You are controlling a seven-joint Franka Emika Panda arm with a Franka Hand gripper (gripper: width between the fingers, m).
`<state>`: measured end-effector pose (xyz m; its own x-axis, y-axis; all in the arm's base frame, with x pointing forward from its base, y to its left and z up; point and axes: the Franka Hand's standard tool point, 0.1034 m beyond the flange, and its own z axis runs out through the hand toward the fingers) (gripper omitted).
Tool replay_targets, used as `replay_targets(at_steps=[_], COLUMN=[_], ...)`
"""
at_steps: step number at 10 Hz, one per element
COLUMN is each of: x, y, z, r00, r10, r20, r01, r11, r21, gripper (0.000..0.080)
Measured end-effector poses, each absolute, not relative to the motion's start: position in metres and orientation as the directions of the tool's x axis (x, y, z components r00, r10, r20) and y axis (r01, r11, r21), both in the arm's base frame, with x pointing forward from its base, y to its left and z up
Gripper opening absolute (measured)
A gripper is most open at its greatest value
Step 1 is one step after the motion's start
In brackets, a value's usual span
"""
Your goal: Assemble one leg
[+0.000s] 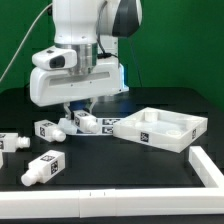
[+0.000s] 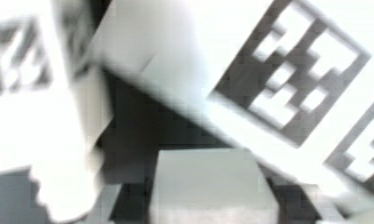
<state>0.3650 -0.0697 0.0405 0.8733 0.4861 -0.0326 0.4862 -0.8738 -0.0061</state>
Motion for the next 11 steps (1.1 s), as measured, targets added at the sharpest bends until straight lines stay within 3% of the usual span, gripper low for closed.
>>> replay_targets(at_steps=[2, 6, 8, 10, 11], x=[0.342, 0.354, 0.349, 0.349, 0.349], y=[-0.064, -0.066, -0.071, -0.072, -0.072], z=[0.037, 0.037, 0.023, 0.021, 0.021], r00=[0.878, 0.877, 0.880, 0.880, 0.880], r10=[0.477, 0.478, 0.472, 0.472, 0.472], r20=[-0.046, -0.037, -0.048, -0.050, -0.050], r01=[0.477, 0.478, 0.472, 0.472, 0.473], r11=[-0.879, -0.878, -0.881, -0.881, -0.881], r21=[-0.018, -0.009, -0.011, -0.012, -0.012], gripper=[0.0285, 0.0287, 0.0287, 0.0287, 0.0373])
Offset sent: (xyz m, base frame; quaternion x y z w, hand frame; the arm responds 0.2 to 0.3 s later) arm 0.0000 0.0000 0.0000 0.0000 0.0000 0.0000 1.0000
